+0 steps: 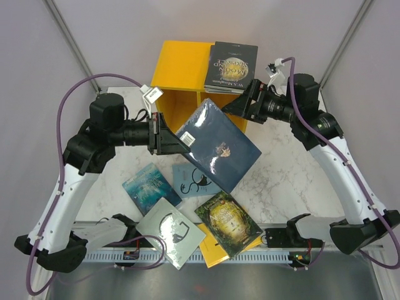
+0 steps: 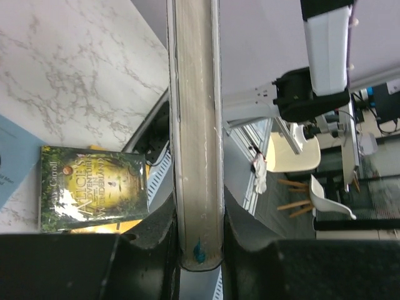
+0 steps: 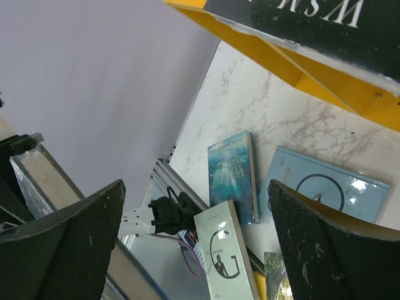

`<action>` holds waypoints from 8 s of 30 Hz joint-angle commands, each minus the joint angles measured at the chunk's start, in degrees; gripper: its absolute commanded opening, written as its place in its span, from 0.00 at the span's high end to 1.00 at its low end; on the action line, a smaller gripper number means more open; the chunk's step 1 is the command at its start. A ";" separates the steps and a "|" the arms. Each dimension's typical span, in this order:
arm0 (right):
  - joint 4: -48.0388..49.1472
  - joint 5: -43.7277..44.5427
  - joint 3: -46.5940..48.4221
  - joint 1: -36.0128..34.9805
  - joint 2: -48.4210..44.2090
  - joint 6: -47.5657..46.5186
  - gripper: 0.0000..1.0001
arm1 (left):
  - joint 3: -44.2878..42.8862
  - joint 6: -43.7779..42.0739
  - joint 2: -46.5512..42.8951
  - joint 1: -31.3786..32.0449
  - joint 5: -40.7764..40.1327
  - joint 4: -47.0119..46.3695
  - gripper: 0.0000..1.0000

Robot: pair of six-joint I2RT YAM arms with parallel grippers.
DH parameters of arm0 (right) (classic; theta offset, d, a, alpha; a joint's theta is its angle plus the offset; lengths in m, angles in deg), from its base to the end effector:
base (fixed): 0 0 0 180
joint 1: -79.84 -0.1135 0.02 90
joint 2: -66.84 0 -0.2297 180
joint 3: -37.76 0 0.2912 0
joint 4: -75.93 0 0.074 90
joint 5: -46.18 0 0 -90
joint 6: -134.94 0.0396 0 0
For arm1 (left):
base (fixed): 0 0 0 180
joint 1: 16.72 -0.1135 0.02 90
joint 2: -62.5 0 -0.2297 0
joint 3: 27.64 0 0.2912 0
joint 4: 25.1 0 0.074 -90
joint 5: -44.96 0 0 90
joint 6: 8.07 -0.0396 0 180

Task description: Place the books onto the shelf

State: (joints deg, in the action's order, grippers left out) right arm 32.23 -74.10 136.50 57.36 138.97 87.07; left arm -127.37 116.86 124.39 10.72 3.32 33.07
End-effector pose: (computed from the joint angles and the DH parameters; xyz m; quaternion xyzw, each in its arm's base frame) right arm 0.2818 0.1382 0.4308 -0.0204 0.7915 0.4841 0.3725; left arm 0.1956 -0.1349 0.4599 0.1846 0.7625 -0.5574 0.2717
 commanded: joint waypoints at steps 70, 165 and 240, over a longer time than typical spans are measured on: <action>63.69 -2.86 -8.62 -0.64 4.40 48.27 1.00 | 6.36 21.48 1.74 -17.86 -3.27 -26.67 0.00; 37.71 -14.98 2.01 19.31 9.08 26.78 0.40 | -46.57 -4.01 37.98 -27.00 -48.27 12.42 0.00; -23.12 5.32 -36.75 -15.66 2.48 -11.63 0.35 | 45.20 -7.70 49.02 18.00 2.79 -37.40 0.28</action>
State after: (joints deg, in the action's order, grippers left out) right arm 9.17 -69.43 99.28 41.75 141.01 76.36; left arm -85.56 109.87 166.68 26.90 11.30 -3.12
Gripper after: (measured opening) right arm 0.654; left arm 0.736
